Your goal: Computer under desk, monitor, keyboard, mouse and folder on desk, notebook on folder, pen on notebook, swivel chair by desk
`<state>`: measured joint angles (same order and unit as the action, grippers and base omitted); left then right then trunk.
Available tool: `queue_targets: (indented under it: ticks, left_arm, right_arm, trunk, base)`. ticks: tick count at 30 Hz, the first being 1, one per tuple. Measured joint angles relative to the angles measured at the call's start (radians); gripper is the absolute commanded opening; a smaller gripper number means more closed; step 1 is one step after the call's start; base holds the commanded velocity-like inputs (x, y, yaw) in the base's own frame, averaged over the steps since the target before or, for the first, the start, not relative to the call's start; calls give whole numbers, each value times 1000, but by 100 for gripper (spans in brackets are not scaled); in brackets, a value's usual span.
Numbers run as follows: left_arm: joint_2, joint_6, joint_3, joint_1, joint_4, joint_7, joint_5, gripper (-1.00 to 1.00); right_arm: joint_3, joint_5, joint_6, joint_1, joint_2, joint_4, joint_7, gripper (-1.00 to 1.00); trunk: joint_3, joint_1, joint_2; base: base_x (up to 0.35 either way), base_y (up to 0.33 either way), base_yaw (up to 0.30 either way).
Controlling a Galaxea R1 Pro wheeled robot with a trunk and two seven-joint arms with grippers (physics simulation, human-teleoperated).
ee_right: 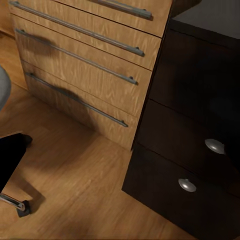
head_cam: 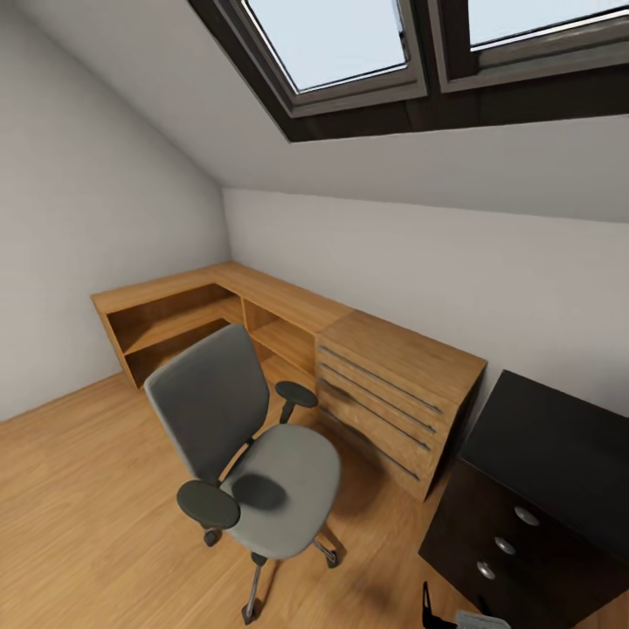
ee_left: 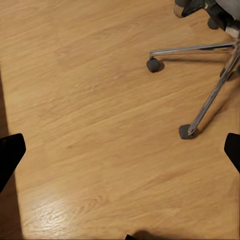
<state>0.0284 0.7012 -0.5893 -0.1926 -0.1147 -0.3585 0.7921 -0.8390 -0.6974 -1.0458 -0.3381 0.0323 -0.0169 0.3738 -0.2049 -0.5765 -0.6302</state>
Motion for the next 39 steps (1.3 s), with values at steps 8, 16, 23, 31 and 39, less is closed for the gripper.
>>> queue_targets:
  ticks: [8,16,23,31,39]
  left_arm:
    - [5,2,2,0,0,-2,0,100]
    - [4,2,4,0,-1,-6,3,100]
    - [3,2,4,0,-1,-8,3,100]
    - [3,0,4,0,-1,-8,3,100]
    - [2,-25,1,0,-1,3,1,100]
  right_arm:
    - [1,7,0,0,10,-1,1,100]
    - [4,7,0,0,10,-2,1,100]
    - [8,3,85,0,5,0,-1,100]
    - [6,5,133,0,4,5,-1,100]
    - [5,7,129,0,7,6,-1,100]
  trunk:
    - [3,0,0]
    - [5,0,0]
    - [3,0,0]
    - [-2,0,0]
    - [-7,0,0]
  base:
    - [0,0,86]
    - [0,0,251]
    - [0,0,269]
    - [0,0,264]
    - [0,0,263]
